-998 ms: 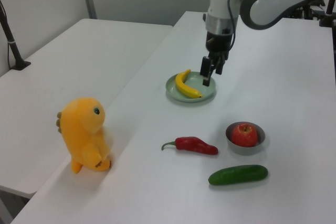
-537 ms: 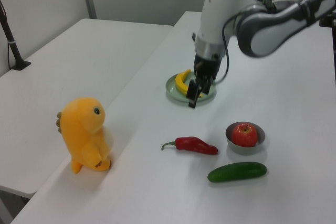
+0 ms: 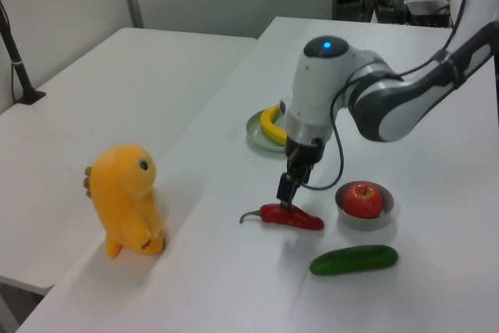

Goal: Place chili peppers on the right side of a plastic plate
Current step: 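Lower the gripper and close it on the chili pepper's body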

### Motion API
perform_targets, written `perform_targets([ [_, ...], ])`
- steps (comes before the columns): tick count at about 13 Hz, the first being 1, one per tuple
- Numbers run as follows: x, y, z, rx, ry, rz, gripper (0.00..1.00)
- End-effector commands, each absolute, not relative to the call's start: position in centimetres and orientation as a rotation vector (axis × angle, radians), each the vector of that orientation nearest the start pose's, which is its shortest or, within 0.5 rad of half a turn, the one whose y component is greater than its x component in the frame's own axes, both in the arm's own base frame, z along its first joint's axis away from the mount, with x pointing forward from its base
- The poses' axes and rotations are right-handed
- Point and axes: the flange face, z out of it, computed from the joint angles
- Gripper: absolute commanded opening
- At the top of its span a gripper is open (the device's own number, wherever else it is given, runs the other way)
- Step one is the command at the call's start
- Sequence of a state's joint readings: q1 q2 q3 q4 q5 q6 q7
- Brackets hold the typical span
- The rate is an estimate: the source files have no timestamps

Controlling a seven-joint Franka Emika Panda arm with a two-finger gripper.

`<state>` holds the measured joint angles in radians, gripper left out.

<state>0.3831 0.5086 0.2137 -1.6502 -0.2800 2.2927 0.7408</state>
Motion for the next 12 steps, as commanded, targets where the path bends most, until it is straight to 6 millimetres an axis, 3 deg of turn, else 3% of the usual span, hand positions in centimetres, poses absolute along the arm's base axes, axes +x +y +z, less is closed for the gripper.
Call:
perform_targets([
  [1, 59.3, 38.5, 32.5, -3.109, -0.023, -0.385, 1.00],
  [5, 58.5, 39.9, 31.8, -3.097, -0.065, -0.374, 0.99],
  [7, 57.7, 40.8, 31.2, -3.120, -0.149, -0.402, 0.51],
  [8, 57.4, 41.2, 30.9, -3.127, -0.179, -0.411, 0.35],
  [9, 57.2, 41.4, 31.0, -3.127, -0.189, -0.414, 0.23],
  [12, 57.3, 41.4, 31.1, -3.127, -0.192, -0.422, 0.16],
])
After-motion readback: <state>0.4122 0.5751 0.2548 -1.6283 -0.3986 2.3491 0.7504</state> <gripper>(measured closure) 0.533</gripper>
